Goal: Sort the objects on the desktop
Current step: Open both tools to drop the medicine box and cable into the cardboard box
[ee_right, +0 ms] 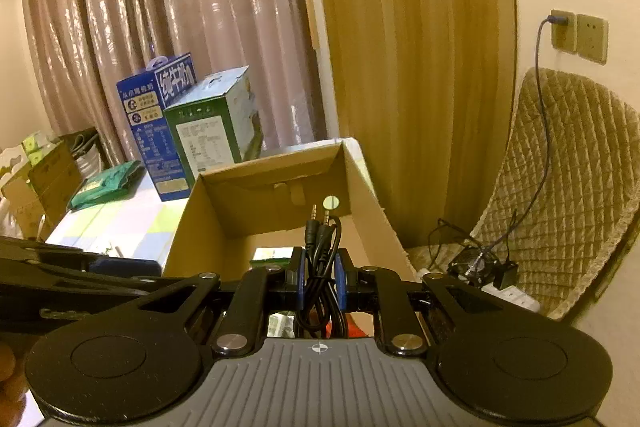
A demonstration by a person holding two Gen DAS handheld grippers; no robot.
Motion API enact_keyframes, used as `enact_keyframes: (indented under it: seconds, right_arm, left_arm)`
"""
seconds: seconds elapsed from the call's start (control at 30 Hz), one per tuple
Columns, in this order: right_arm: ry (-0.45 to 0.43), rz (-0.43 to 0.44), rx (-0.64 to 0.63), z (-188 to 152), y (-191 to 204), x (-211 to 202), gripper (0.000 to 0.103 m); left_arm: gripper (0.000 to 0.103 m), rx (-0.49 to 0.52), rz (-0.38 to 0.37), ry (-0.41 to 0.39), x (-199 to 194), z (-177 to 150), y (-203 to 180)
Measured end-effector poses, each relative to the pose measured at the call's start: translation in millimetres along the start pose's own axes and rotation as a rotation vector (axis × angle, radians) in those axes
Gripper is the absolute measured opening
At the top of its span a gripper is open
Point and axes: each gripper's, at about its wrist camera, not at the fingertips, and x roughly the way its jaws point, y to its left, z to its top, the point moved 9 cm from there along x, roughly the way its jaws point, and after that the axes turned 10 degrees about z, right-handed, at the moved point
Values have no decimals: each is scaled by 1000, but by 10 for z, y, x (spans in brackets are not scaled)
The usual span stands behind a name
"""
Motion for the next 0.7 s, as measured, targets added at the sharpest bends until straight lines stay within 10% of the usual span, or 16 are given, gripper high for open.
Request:
enact_keyframes:
  seconds: [0.13,0.27,0.7]
  right_arm:
    - [-9,20,5,8,49,41,12]
    - [-37,18,13,50,62,13,52]
    - [-78,17,49,-168,273,-449,84]
  left_arm:
    - [51,-2,9,-14,-91,-20,90]
    - [51,-9,15,-27,-195,-56,183]
    - [75,-57,76,-35,-585,-430,692]
